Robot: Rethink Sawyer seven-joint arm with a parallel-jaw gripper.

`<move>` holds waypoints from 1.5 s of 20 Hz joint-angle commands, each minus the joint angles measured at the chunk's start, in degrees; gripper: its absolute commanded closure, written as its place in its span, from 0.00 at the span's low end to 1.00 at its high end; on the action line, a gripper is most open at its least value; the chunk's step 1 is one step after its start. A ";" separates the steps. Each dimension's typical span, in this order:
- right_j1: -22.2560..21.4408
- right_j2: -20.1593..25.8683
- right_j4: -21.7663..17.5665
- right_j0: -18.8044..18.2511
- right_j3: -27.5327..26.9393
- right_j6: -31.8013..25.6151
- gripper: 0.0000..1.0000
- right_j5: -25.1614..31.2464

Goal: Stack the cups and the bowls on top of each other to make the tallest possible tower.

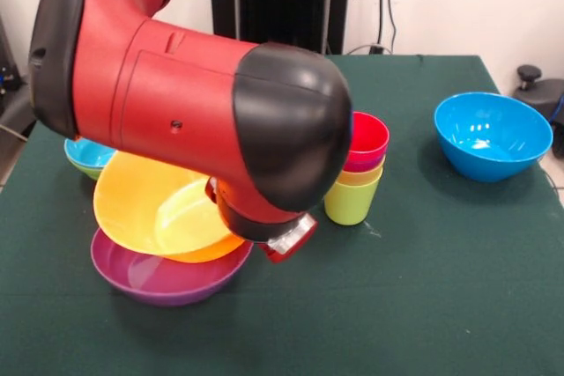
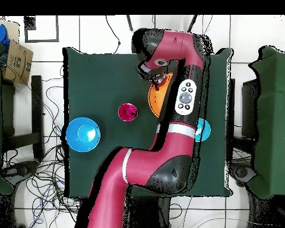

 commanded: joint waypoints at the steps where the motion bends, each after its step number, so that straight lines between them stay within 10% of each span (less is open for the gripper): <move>1: 3.39 -8.73 7.91 -2.69 -1.77 -4.12 1.00 -2.47; 15: 6.27 -32.07 27.90 -7.17 -2.81 -7.90 1.00 -6.23; 30: 7.13 -40.01 34.99 -7.46 -1.16 -9.03 1.00 -11.24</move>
